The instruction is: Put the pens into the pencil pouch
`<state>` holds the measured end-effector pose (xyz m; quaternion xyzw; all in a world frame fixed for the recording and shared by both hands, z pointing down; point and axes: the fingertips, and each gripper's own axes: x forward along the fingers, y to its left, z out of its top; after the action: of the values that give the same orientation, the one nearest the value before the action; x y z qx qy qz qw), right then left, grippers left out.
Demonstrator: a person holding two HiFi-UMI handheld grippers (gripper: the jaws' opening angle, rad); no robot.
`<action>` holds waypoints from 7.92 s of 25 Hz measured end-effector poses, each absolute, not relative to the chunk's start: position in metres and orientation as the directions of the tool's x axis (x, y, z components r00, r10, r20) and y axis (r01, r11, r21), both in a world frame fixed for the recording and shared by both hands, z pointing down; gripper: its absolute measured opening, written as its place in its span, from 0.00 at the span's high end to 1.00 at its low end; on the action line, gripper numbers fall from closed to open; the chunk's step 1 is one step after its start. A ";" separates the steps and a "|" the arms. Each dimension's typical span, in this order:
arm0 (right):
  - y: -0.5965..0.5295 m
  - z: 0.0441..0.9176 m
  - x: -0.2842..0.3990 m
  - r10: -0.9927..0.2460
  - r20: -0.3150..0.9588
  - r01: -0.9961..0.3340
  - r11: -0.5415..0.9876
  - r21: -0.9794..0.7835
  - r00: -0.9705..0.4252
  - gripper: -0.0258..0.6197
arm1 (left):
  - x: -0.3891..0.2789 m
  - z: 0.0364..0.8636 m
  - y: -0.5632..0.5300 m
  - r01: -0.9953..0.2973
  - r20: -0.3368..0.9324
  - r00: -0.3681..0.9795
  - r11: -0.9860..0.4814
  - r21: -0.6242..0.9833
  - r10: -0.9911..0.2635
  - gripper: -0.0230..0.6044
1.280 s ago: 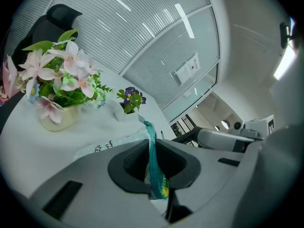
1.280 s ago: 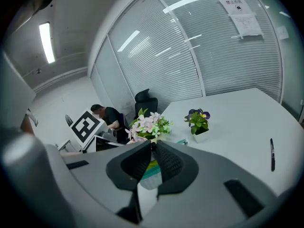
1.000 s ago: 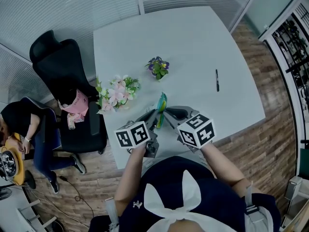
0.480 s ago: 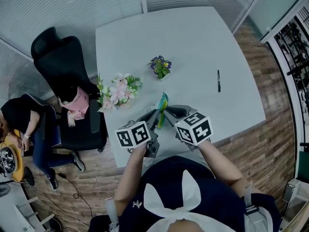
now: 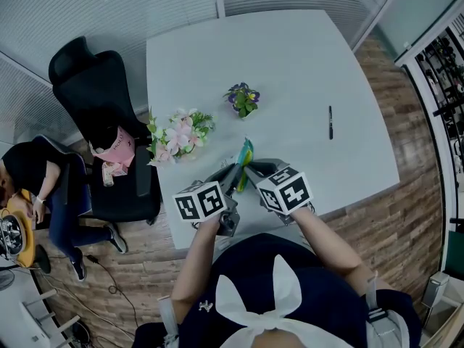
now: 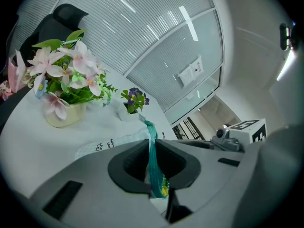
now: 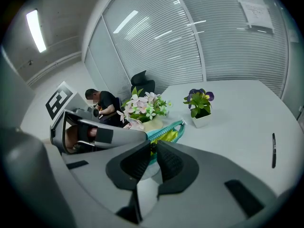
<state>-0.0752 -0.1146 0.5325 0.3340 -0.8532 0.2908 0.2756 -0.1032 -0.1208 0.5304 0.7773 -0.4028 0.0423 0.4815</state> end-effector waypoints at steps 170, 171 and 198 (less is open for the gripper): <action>-0.160 0.444 0.171 -0.740 0.465 -0.873 0.430 -0.228 -0.486 0.87 | -0.061 0.521 -0.115 -0.725 0.482 0.534 -0.082 0.684 -0.695 0.88; -0.159 0.443 0.167 -0.733 0.464 -0.867 0.441 -0.233 -0.498 0.87 | -0.060 0.521 -0.115 -0.725 0.483 0.535 -0.084 0.684 -0.693 0.88; -0.102 0.414 0.071 -0.572 0.429 -0.697 0.680 -0.229 -0.699 0.87 | -0.043 0.534 -0.097 -0.750 0.507 0.544 -0.117 0.651 -0.668 0.88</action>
<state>0.0709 -0.1020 0.4143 0.3516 -0.9018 0.1909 0.1635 -0.0431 -0.0972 0.5335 0.7459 -0.4753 0.0440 0.4646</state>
